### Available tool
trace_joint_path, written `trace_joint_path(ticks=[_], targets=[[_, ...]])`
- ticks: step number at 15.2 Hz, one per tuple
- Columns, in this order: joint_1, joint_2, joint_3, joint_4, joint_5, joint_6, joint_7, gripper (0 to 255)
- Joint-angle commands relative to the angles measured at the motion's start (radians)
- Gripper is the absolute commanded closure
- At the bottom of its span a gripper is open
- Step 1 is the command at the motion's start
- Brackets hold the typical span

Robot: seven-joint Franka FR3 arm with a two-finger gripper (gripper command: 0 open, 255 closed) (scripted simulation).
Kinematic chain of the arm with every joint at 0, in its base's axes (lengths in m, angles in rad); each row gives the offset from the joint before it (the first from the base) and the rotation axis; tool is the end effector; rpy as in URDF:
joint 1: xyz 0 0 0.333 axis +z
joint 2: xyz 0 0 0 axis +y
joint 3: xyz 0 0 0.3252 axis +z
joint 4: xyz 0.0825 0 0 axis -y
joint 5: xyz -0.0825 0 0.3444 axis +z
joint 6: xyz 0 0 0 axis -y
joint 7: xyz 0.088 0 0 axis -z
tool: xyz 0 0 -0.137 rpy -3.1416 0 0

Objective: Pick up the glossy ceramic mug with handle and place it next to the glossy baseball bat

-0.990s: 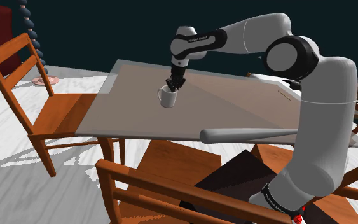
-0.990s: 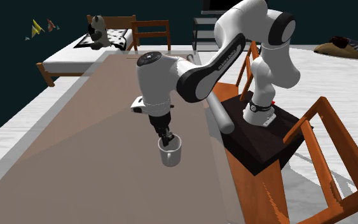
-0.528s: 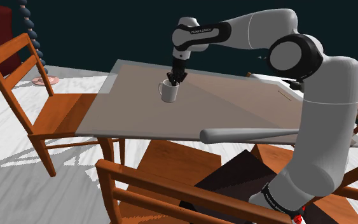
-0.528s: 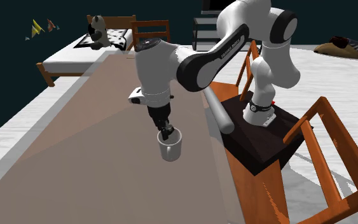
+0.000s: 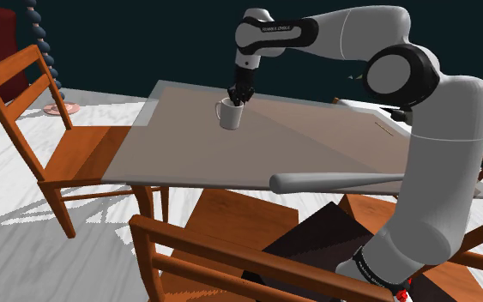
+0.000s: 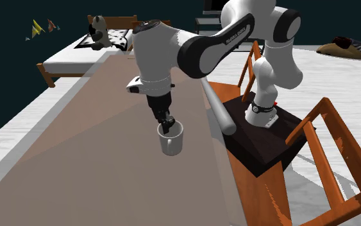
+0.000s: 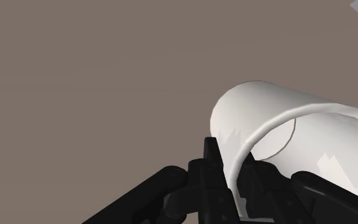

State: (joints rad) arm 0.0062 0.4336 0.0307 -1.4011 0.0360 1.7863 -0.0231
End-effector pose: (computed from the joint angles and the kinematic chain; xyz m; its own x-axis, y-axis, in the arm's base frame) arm 0.6463 0.0248 0.4424 0.9976 0.0500 -0.0473 0.0477 -0.9977 -0.0487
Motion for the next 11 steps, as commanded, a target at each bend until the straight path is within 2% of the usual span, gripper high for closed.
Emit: trace_joint_path(ticks=[1,11], targets=[[0.002,-0.002,0.001,0.027,0.0,-0.029,0.004,255],[0.002,0.008,0.001,0.177,-0.001,-0.169,0.01,255]])
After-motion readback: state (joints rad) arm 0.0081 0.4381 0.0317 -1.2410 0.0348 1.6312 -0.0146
